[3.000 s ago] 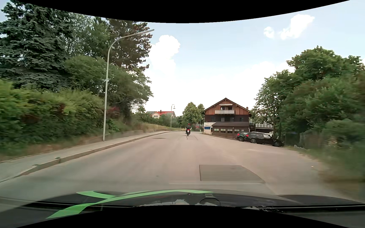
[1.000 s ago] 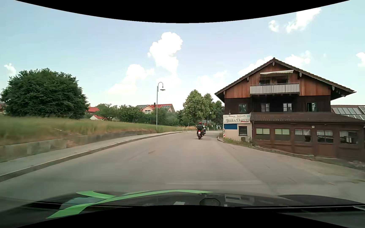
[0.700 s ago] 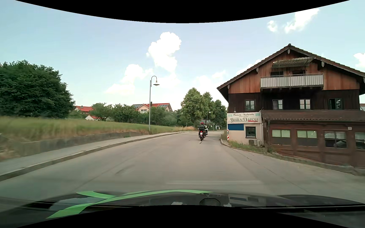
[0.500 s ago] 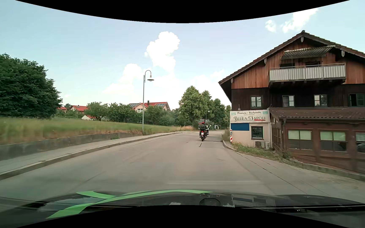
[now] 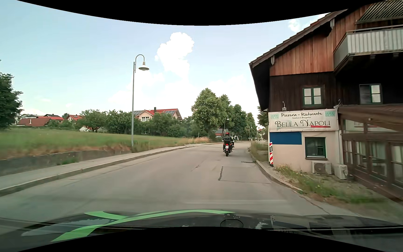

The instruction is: Follow the waypoints while adhering to traffic rules and regulations

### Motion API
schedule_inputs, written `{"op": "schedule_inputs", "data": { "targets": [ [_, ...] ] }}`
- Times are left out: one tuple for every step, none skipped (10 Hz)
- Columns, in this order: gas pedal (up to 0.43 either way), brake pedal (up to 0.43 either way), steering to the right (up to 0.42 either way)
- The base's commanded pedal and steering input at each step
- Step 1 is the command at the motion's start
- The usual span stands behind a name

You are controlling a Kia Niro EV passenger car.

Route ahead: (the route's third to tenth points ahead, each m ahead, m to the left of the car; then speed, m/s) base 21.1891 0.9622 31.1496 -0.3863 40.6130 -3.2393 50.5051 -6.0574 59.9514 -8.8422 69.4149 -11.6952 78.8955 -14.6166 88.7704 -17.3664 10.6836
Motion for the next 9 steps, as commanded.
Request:
{"op": "schedule_inputs", "data": {
  "targets": [
    [0.000, 0.000, 0.017],
    [0.000, 0.000, 0.017],
    [0.000, 0.000, 0.018],
    [0.000, 0.000, 0.020],
    [0.008, 0.000, 0.024],
    [0.020, 0.000, 0.027],
    [0.028, 0.000, 0.028],
    [0.039, 0.000, 0.030],
    [0.039, 0.000, 0.030]
  ]
}}
